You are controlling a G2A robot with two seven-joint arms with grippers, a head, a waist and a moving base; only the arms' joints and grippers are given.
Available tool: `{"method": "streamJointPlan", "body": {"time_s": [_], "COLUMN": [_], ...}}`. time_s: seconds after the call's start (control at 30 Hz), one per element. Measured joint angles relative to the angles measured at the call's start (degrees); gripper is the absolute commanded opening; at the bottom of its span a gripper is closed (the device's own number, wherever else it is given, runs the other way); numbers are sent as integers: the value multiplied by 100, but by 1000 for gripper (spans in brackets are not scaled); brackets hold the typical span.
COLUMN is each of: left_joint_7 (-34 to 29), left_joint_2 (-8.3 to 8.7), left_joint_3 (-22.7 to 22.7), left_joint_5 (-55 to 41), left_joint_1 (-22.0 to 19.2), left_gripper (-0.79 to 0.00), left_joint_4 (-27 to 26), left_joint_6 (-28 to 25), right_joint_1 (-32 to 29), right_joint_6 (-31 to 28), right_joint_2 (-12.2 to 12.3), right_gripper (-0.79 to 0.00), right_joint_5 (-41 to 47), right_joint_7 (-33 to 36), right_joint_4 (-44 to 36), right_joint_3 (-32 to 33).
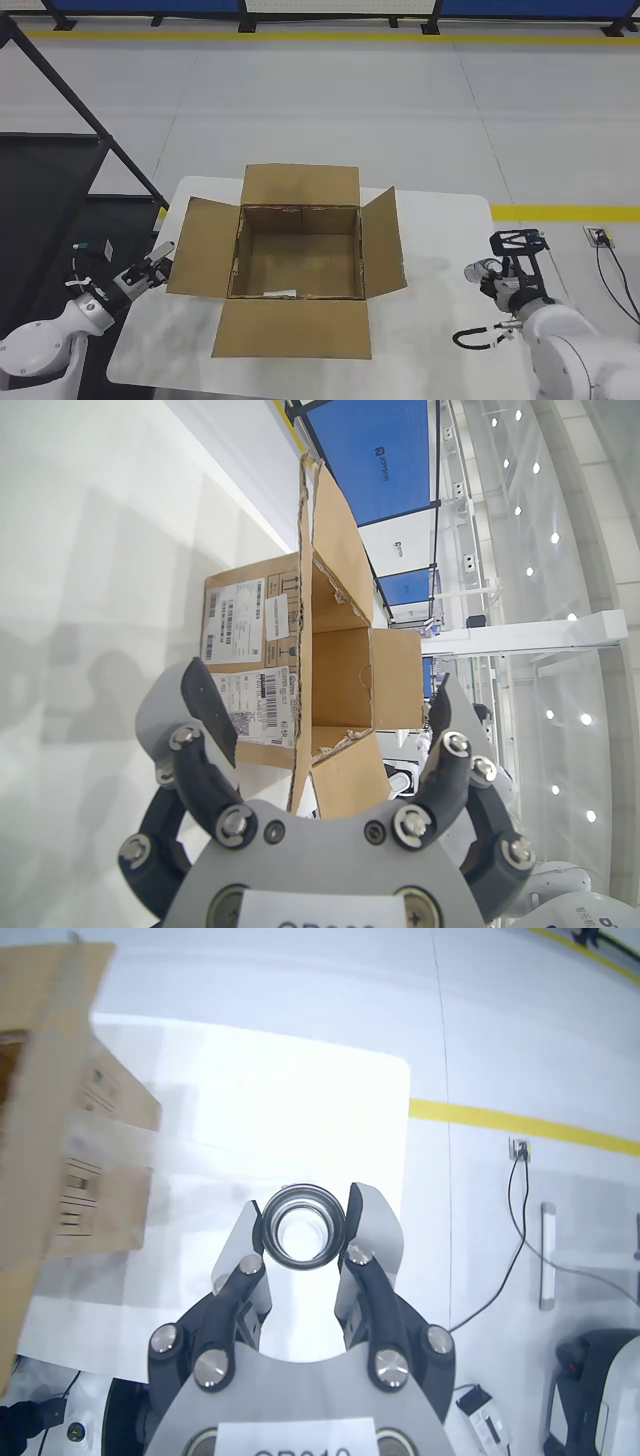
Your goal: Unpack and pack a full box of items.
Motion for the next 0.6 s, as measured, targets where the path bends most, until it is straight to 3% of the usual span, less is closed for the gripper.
{"method": "streamJointPlan", "body": {"time_s": [0.3,0.6], "left_joint_7": [0,0], "left_joint_2": [0,0], "left_joint_3": [0,0], "left_joint_5": [0,0], "left_joint_1": [0,0], "left_gripper": [0,0], "left_joint_4": [0,0], "left_joint_6": [0,0], "right_joint_1": [510,781], "right_joint_6": [-136,-61], "right_joint_2": [109,175], "right_gripper": [-785,-785], "right_joint_5": [-201,-485], "right_joint_7": [-648,-1234], "right_joint_4": [1768,2626], "right_joint_3": [80,-67]}}
